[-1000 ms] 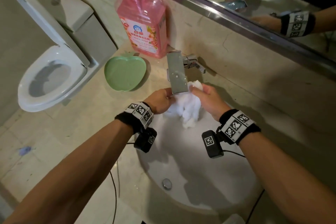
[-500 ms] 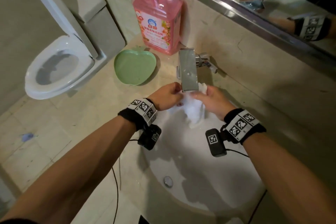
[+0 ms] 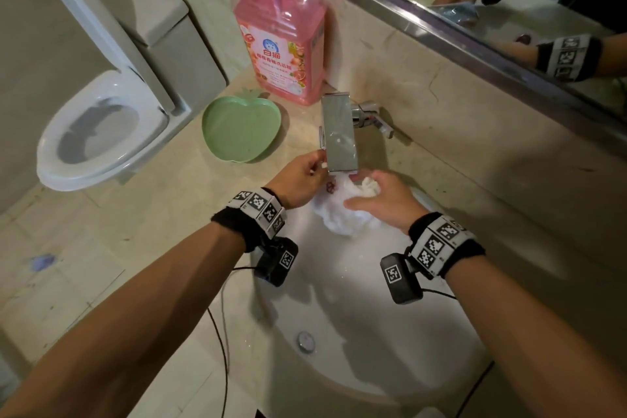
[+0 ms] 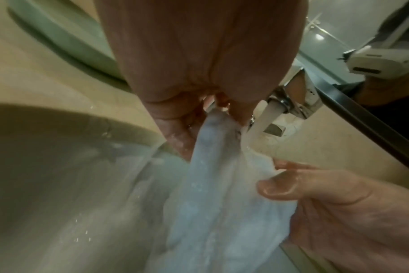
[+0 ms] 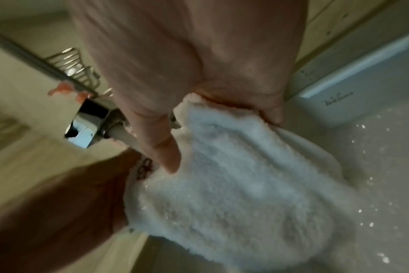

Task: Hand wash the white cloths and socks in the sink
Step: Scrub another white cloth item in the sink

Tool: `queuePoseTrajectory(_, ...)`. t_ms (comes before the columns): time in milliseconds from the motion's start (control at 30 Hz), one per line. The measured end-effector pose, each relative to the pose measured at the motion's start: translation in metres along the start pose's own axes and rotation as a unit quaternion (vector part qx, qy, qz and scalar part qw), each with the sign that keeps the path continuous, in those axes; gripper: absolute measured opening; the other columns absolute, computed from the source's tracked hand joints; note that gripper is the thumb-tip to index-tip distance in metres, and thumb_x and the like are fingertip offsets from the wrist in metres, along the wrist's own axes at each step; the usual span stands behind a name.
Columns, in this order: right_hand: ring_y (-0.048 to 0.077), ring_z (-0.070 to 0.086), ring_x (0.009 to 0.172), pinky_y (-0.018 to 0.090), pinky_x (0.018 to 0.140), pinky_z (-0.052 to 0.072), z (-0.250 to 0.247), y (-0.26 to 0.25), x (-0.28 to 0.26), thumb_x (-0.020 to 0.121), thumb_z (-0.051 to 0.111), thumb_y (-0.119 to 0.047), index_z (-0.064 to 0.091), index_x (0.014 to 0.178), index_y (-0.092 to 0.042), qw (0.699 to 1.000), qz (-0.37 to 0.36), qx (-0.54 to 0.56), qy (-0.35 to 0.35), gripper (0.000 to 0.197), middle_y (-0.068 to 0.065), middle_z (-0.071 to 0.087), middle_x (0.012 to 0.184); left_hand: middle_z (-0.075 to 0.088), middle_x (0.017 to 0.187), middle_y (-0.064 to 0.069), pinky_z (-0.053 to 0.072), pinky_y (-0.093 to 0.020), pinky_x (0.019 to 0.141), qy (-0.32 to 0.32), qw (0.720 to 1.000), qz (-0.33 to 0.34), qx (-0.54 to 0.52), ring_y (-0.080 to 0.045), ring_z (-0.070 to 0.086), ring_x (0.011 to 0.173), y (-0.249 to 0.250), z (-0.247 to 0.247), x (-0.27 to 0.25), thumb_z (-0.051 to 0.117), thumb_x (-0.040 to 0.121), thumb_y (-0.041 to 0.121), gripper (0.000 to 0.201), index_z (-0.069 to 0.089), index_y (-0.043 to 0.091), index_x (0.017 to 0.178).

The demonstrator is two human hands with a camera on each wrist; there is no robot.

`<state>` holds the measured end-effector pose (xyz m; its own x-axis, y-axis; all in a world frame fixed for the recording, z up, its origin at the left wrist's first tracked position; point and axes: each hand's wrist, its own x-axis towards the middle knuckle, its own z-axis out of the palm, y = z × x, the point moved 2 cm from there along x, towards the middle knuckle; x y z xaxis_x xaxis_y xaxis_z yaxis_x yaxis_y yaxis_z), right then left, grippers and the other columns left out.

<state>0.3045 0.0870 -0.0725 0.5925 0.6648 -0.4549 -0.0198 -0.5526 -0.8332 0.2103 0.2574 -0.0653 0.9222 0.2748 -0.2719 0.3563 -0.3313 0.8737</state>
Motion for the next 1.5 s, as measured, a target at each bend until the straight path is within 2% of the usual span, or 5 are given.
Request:
queuePoseTrajectory(133, -0.012, 0.062, 0.075, 0.008, 0.07, 0.043, 0.018, -0.019, 0.003, 0.085, 0.078, -0.02, 0.07, 0.083, -0.032, 0.995, -0.066, -0.018, -0.074, 0.015, -0.024, 0.069, 0.075, 0.07, 0.115, -0.004, 0.049, -0.035, 0.096, -0.054, 0.997, 0.03, 0.051, -0.024, 0.064, 0.105, 0.015, -0.006, -0.008, 0.057, 0.099, 0.02, 0.024, 0.065, 0.018, 0.121)
queuePoseTrajectory(433, 0.019, 0.07, 0.103, 0.036, 0.085, 0.057, 0.011, -0.023, 0.018, 0.096, 0.062, -0.012, 0.066, 0.102, -0.031, 0.985, -0.001, 0.175, 0.012, 0.02, -0.003, 0.075, 0.106, 0.062, 0.107, 0.01, 0.043, -0.008, 0.069, -0.095, 0.989, -0.107, -0.044, 0.008, 0.059, 0.086, -0.008, -0.004, -0.005, 0.056, 0.099, 0.03, 0.018, 0.056, 0.027, 0.117)
queuePoseTrajectory(1100, 0.021, 0.069, 0.107, 0.044, 0.097, 0.053, 0.015, -0.021, 0.018, 0.088, 0.071, -0.01, 0.068, 0.109, -0.023, 0.992, -0.017, 0.127, 0.006, 0.025, 0.0, 0.075, 0.108, 0.062, 0.124, 0.001, 0.039, -0.033, 0.105, -0.11, 0.988, -0.077, 0.079, -0.018, 0.055, 0.117, -0.028, -0.01, -0.018, 0.045, 0.103, 0.023, 0.035, 0.052, 0.018, 0.137)
queuePoseTrajectory(1200, 0.027, 0.067, 0.109, 0.051, 0.101, 0.051, 0.009, -0.016, 0.02, 0.085, 0.076, -0.012, 0.063, 0.12, -0.019, 0.993, 0.014, 0.116, 0.004, 0.038, 0.005, 0.072, 0.115, 0.062, 0.096, -0.006, 0.047, -0.044, 0.091, -0.049, 0.991, -0.067, 0.103, -0.028, 0.06, 0.095, -0.026, -0.015, -0.019, 0.046, 0.103, 0.033, 0.025, 0.058, 0.012, 0.101)
queuePoseTrajectory(1500, -0.007, 0.064, 0.09, 0.016, 0.071, 0.043, 0.006, -0.026, 0.016, 0.089, 0.072, -0.034, 0.07, 0.096, -0.043, 1.0, -0.014, -0.016, -0.01, 0.012, -0.024, 0.072, 0.092, 0.06, 0.133, -0.008, 0.043, -0.037, 0.103, -0.072, 0.992, -0.038, 0.099, -0.025, 0.055, 0.121, 0.01, -0.003, 0.0, 0.049, 0.097, 0.03, 0.041, 0.052, 0.018, 0.136)
